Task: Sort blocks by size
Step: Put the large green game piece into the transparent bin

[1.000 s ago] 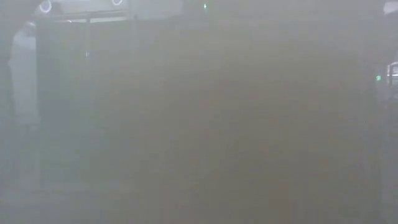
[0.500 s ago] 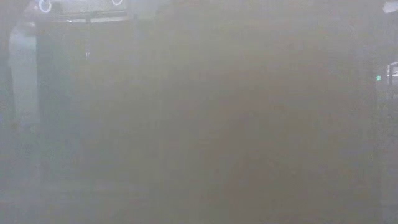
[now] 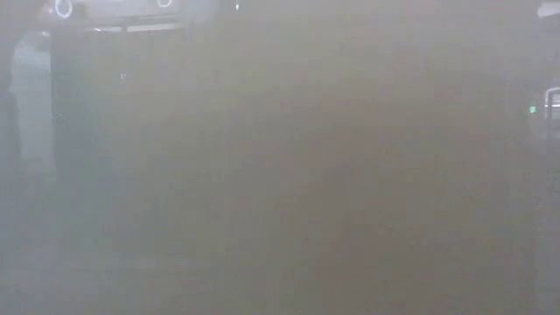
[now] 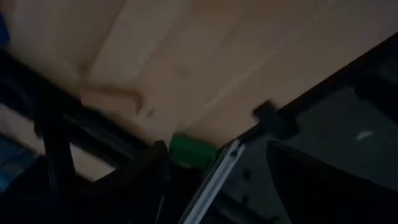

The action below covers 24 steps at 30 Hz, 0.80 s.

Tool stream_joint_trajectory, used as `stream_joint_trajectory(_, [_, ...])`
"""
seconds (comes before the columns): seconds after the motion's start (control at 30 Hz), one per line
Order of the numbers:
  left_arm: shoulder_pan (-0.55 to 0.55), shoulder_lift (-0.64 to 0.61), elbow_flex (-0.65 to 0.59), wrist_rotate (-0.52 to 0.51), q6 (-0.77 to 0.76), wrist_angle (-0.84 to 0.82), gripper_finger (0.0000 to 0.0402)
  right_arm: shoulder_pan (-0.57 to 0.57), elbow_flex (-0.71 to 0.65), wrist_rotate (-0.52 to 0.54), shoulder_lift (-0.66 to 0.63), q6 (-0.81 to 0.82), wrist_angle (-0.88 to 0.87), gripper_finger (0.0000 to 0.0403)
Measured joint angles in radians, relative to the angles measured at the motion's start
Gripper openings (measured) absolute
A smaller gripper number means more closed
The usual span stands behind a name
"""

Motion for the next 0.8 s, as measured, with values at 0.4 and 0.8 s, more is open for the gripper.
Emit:
stream_joint_trajectory(0.4, [-0.091, 0.001, -0.295, 0.327, 0.112, 0.212, 0.0277, -0.016, 0.0, 0.0, 0.0, -0.048, 0.056, 0.008])
stream_joint_trajectory(0.8, [-0.153, 0.002, -0.512, 0.507, 0.342, 0.328, 0.0273, -0.016, 0.0, 0.01, 0.0, -0.052, 0.089, 0.008])
